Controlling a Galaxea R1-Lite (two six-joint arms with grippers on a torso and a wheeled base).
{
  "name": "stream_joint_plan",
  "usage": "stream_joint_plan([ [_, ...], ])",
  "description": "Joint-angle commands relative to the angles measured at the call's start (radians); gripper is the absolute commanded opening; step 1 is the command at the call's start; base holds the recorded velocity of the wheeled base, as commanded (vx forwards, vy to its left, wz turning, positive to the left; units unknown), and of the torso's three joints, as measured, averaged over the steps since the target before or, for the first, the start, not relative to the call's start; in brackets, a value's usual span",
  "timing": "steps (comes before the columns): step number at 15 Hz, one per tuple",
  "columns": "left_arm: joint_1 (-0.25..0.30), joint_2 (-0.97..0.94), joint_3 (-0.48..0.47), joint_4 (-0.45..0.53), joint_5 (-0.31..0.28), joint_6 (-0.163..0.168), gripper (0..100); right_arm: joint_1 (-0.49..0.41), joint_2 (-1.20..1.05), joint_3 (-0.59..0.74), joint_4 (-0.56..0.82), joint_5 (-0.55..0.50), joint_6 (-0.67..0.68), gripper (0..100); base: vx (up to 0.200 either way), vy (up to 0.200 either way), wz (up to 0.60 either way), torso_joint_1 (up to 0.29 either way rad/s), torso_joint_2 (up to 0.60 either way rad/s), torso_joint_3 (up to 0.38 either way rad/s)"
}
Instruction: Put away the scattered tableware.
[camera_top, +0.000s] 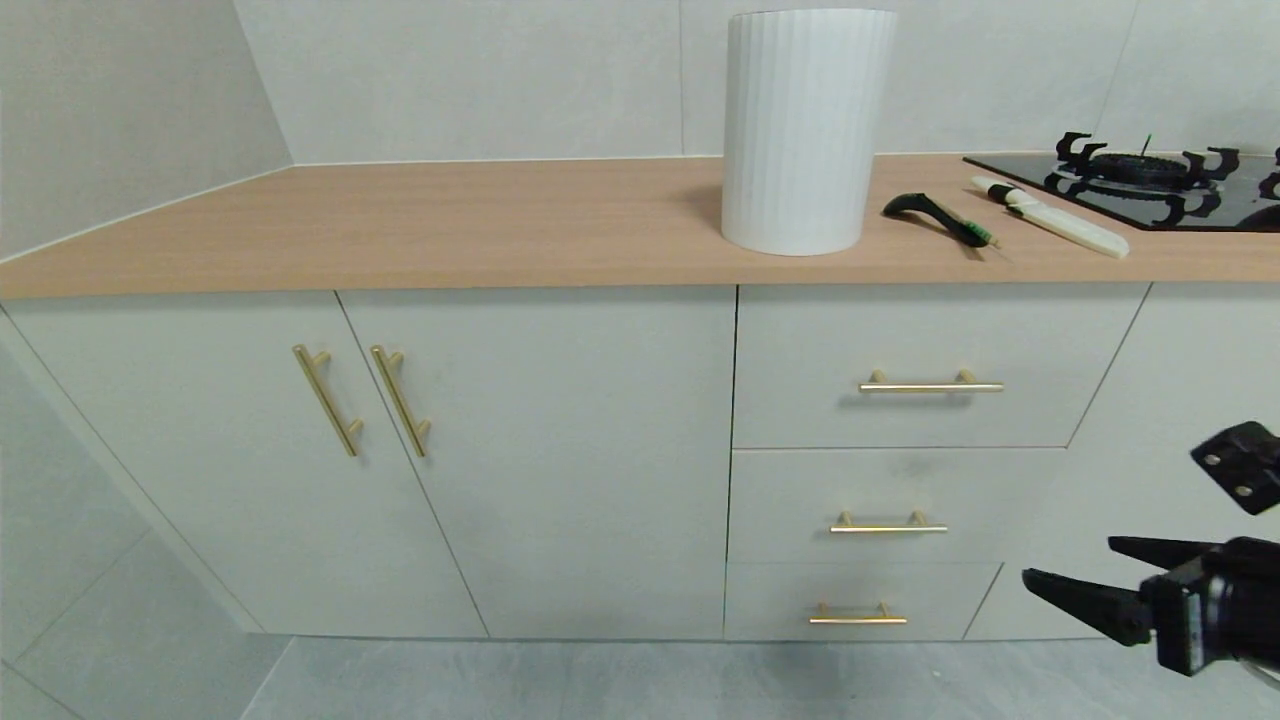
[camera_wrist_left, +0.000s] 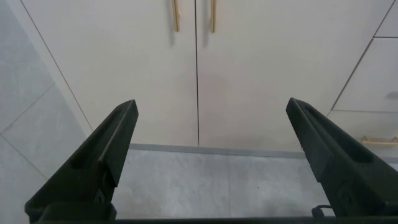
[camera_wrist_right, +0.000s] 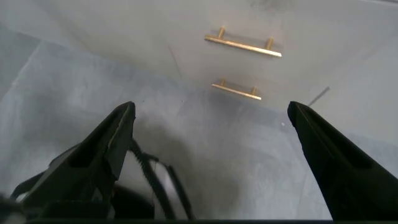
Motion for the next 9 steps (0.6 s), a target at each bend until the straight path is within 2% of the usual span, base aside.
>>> stream_joint_plan([
  [1, 0.001, 0.002, 0.0, -0.001, 0.001, 0.001, 100, 0.005, 0.341, -0.052, -0.156, -0.01, 0.0, 100, 0.0, 0.0, 0.0, 0.0, 0.0, 0.0],
  [9, 0.001, 0.002, 0.0, -0.001, 0.001, -0.001, 100, 0.005, 0.821, -0.213, -0.464, -0.162, 0.006, 100, 0.0, 0.0, 0.0, 0.0, 0.0, 0.0],
])
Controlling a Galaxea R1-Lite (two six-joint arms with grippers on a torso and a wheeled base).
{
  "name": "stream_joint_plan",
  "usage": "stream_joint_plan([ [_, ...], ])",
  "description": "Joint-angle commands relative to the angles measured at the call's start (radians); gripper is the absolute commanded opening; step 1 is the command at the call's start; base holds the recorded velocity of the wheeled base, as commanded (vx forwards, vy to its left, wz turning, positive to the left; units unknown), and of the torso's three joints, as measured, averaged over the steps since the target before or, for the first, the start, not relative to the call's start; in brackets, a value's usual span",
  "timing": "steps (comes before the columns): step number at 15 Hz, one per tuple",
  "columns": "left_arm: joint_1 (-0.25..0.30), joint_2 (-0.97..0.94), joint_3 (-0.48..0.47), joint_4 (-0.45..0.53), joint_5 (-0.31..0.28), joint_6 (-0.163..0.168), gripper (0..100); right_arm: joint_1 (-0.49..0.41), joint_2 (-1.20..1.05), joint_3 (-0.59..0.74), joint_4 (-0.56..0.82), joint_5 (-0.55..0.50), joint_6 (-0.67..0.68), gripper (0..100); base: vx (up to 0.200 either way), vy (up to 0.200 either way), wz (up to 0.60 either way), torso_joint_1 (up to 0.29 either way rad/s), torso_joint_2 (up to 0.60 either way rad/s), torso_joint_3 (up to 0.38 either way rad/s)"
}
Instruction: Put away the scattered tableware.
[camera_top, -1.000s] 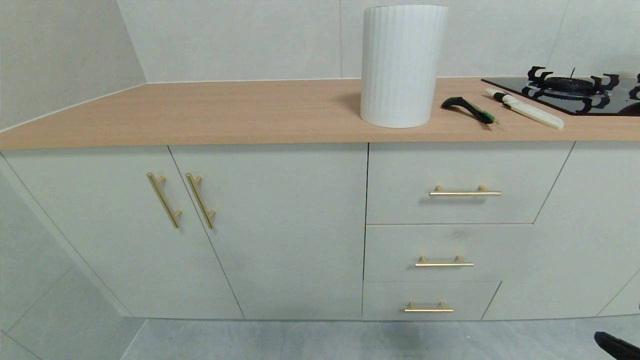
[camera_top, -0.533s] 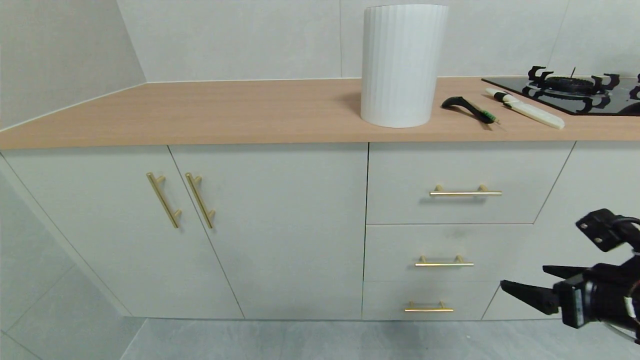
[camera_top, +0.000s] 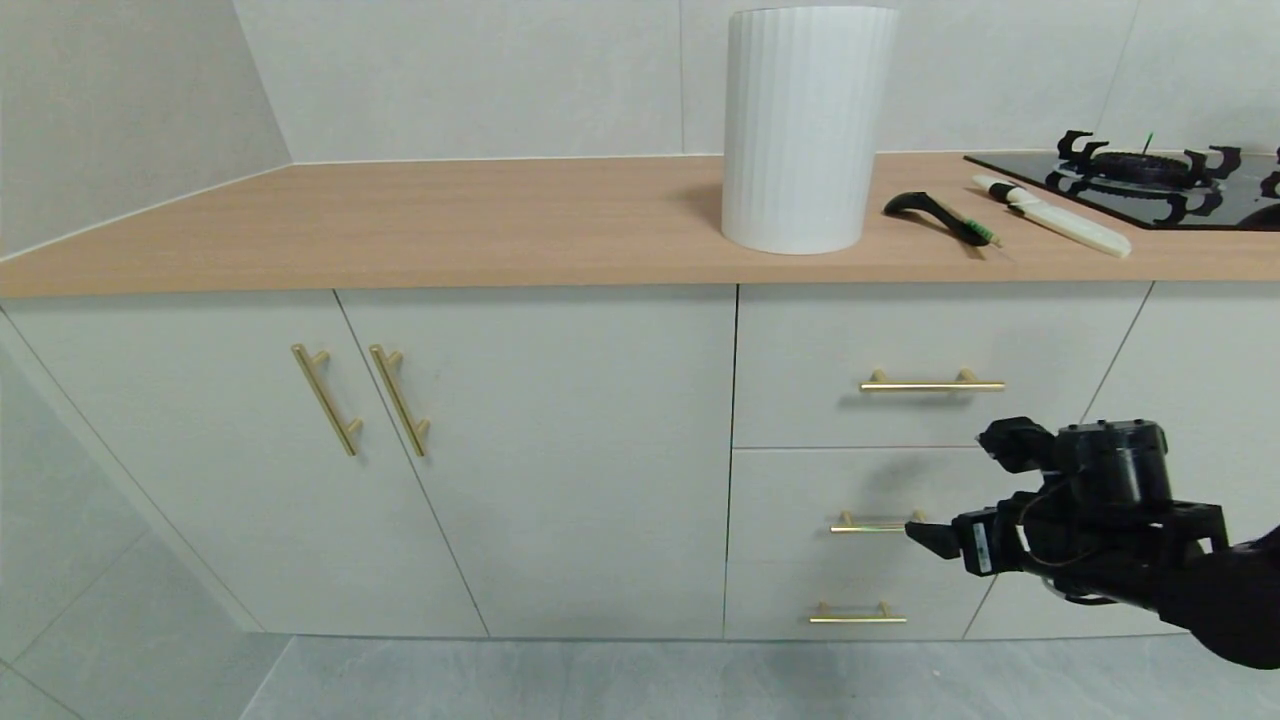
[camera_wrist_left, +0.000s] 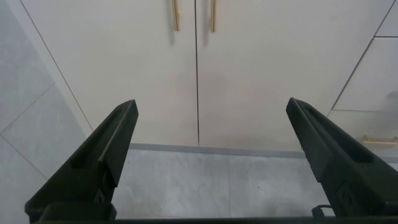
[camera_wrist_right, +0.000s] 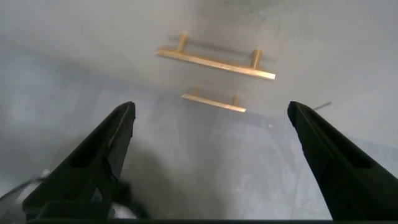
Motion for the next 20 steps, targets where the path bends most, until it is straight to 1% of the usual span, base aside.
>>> stream_joint_plan([
  [1, 0.0, 0.002, 0.0, 0.0, 0.001, 0.001, 100, 0.001, 0.19, -0.065, -0.063, -0.039, 0.004, 100, 0.0, 0.0, 0.0, 0.0, 0.0, 0.0],
  [4, 0.0, 0.0, 0.0, 0.0, -0.001, -0.001, 100, -0.002, 0.251, -0.103, -0.089, -0.05, 0.027, 100, 0.0, 0.0, 0.0, 0.0, 0.0, 0.0],
  [7, 0.0, 0.002, 0.0, 0.0, 0.001, -0.001, 100, -0.009, 0.345, -0.112, -0.222, -0.068, 0.044, 100, 0.0, 0.0, 0.0, 0.0, 0.0, 0.0],
  [9, 0.0, 0.0, 0.0, 0.0, 0.001, -0.001, 100, -0.009, 0.41, -0.131, -0.305, -0.121, 0.045, 100, 0.0, 0.0, 0.0, 0.0, 0.0, 0.0],
  [11, 0.0, 0.0, 0.0, 0.0, 0.001, -0.001, 100, -0.009, 0.43, -0.143, -0.311, -0.144, 0.047, 100, 0.0, 0.0, 0.0, 0.0, 0.0, 0.0],
  [13, 0.0, 0.0, 0.0, 0.0, -0.001, 0.001, 100, -0.009, 0.438, -0.172, -0.309, -0.16, 0.093, 100, 0.0, 0.0, 0.0, 0.0, 0.0, 0.0],
  [15, 0.0, 0.002, 0.0, 0.0, -0.001, 0.001, 100, -0.009, 0.444, -0.192, -0.311, -0.187, 0.099, 100, 0.0, 0.0, 0.0, 0.0, 0.0, 0.0],
  [20, 0.0, 0.002, 0.0, 0.0, 0.001, 0.001, 100, -0.009, 0.475, -0.211, -0.316, -0.193, 0.113, 100, 0.0, 0.0, 0.0, 0.0, 0.0, 0.0],
])
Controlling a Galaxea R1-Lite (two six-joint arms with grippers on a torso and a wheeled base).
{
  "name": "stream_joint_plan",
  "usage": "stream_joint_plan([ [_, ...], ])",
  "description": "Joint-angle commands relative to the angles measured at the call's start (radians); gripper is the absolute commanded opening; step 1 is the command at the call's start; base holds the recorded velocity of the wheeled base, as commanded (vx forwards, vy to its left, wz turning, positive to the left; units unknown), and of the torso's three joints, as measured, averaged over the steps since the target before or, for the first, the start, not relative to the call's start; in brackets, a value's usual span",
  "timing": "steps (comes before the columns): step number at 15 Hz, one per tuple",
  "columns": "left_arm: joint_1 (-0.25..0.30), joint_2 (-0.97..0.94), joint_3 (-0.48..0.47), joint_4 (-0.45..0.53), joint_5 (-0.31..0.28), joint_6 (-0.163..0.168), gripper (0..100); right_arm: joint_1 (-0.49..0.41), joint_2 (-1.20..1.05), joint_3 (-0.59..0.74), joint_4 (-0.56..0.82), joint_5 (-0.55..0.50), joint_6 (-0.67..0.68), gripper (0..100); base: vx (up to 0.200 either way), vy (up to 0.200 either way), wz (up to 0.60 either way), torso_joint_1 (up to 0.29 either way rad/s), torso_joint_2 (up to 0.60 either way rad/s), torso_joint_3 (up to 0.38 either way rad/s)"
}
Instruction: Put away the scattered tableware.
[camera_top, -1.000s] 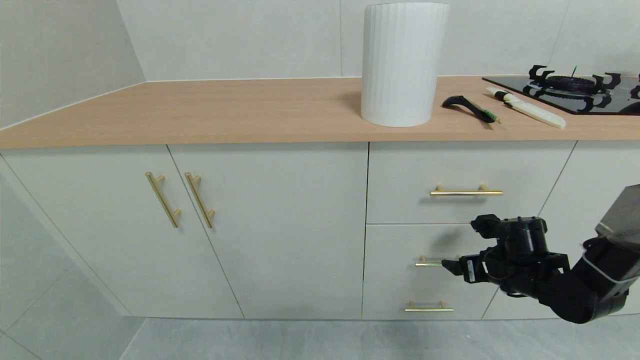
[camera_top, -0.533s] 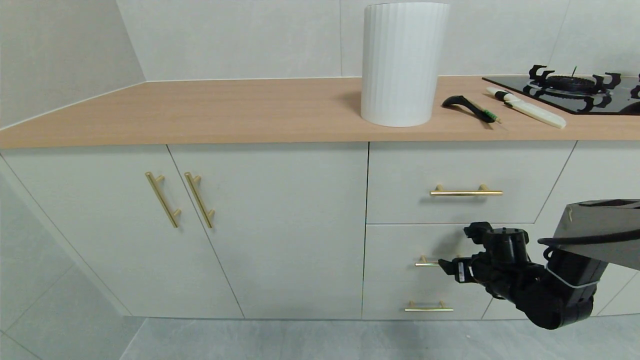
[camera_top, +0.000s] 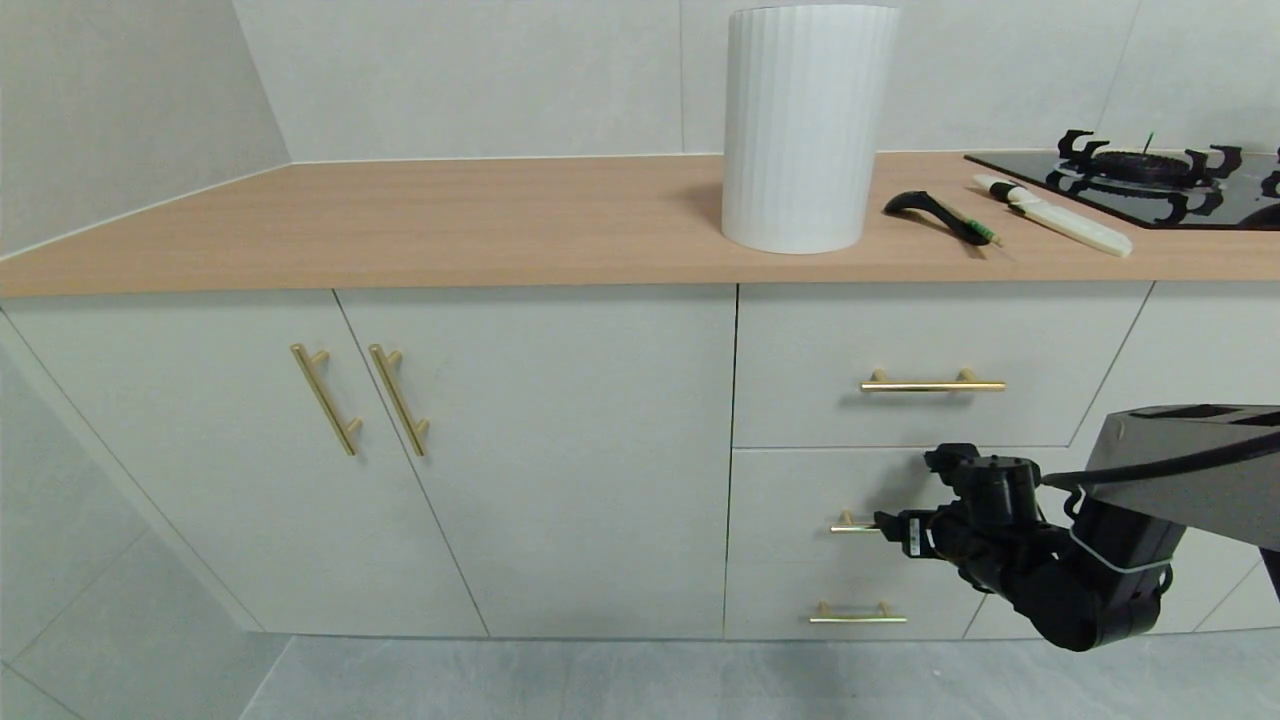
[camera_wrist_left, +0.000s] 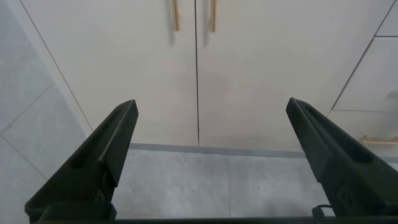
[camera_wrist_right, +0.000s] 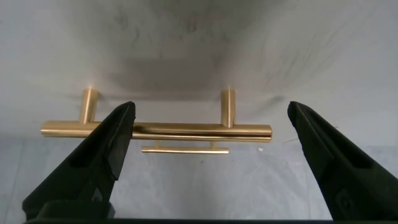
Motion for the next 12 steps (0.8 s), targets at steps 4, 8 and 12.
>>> stream_joint_plan([
  [4, 0.0, 0.0, 0.0, 0.0, 0.001, 0.0, 100, 0.002, 0.029, 0.005, 0.003, 0.0, -0.009, 100, 0.0, 0.0, 0.0, 0.0, 0.0, 0.0],
  [8, 0.0, 0.002, 0.0, 0.0, 0.001, 0.0, 100, 0.002, 0.03, 0.016, 0.007, 0.0, -0.035, 100, 0.0, 0.0, 0.0, 0.0, 0.0, 0.0],
  [12, 0.0, 0.002, 0.0, 0.0, 0.001, 0.0, 100, 0.005, 0.029, 0.023, 0.009, 0.0, -0.038, 100, 0.0, 0.0, 0.0, 0.0, 0.0, 0.0],
])
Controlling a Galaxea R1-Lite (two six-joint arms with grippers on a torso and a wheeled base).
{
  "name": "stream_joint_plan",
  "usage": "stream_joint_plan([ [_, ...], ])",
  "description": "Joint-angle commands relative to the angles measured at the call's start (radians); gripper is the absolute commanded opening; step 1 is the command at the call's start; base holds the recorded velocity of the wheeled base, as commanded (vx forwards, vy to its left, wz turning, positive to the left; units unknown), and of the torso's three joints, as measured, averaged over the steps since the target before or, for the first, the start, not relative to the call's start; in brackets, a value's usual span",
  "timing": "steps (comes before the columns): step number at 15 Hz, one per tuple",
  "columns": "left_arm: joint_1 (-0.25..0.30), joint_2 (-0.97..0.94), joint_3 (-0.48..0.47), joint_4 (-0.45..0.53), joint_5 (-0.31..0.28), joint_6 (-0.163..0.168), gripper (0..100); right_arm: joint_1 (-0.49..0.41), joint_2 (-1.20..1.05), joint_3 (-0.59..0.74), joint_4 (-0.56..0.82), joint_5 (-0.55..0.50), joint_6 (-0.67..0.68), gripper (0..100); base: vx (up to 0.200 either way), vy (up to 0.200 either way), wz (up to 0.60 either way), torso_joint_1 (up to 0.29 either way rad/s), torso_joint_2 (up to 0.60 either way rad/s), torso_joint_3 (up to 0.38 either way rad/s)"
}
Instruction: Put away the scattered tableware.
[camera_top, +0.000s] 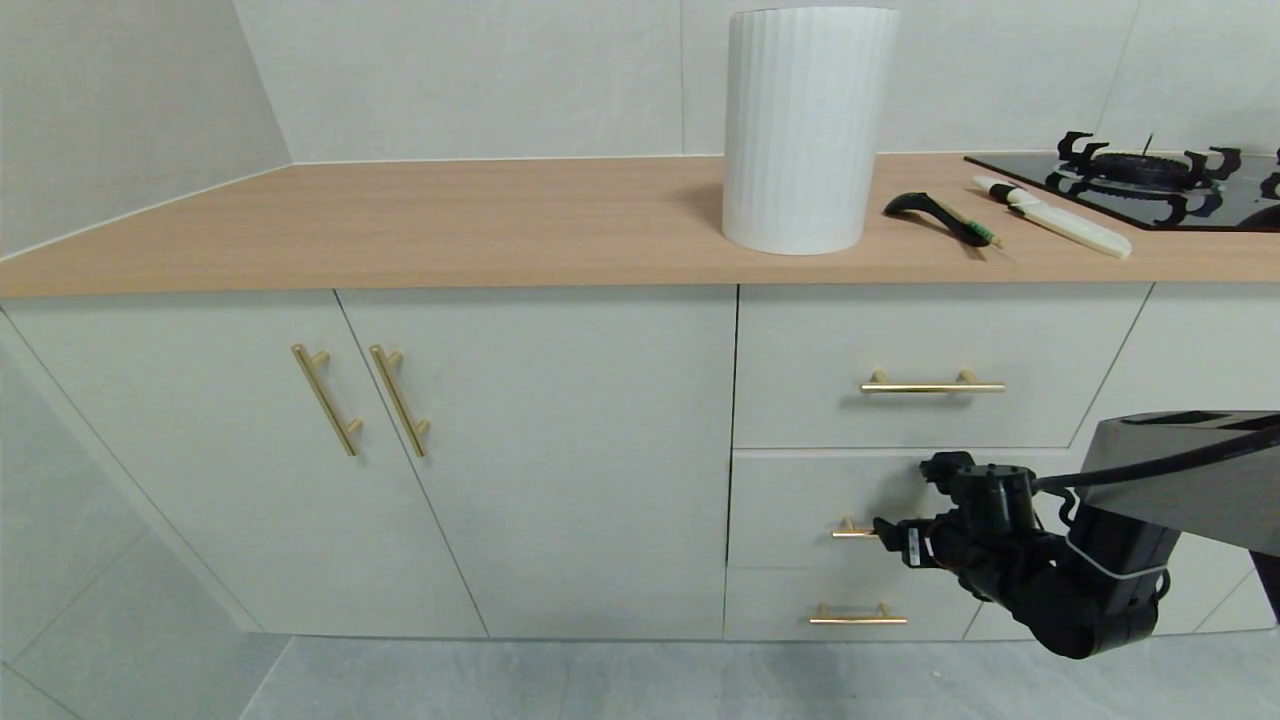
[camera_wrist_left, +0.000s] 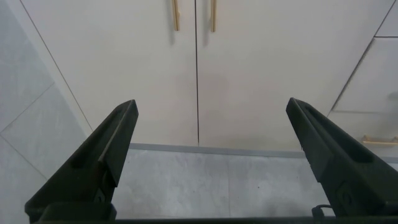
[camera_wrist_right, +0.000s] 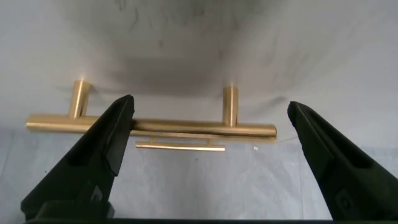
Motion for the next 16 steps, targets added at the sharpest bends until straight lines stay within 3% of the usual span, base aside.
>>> stream_joint_plan([
  [1, 0.0, 0.002, 0.0, 0.0, 0.0, 0.001, 100, 0.002, 0.002, 0.002, 0.003, 0.0, 0.0, 100, 0.0, 0.0, 0.0, 0.0, 0.0, 0.0],
  [6, 0.0, 0.0, 0.0, 0.0, 0.0, 0.001, 100, 0.004, -0.04, 0.035, 0.048, 0.0, -0.033, 100, 0.0, 0.0, 0.0, 0.0, 0.0, 0.0],
  [9, 0.0, 0.0, 0.0, 0.0, 0.001, -0.001, 100, 0.019, -0.166, 0.073, 0.191, 0.002, -0.042, 100, 0.0, 0.0, 0.0, 0.0, 0.0, 0.0],
  [13, 0.0, 0.002, 0.0, 0.0, 0.0, 0.001, 100, 0.067, -0.475, 0.077, 0.565, 0.015, -0.042, 100, 0.0, 0.0, 0.0, 0.0, 0.0, 0.0],
  [16, 0.0, 0.002, 0.0, 0.0, 0.0, 0.001, 100, 0.097, -0.646, 0.053, 0.729, 0.023, -0.04, 100, 0.0, 0.0, 0.0, 0.0, 0.0, 0.0],
])
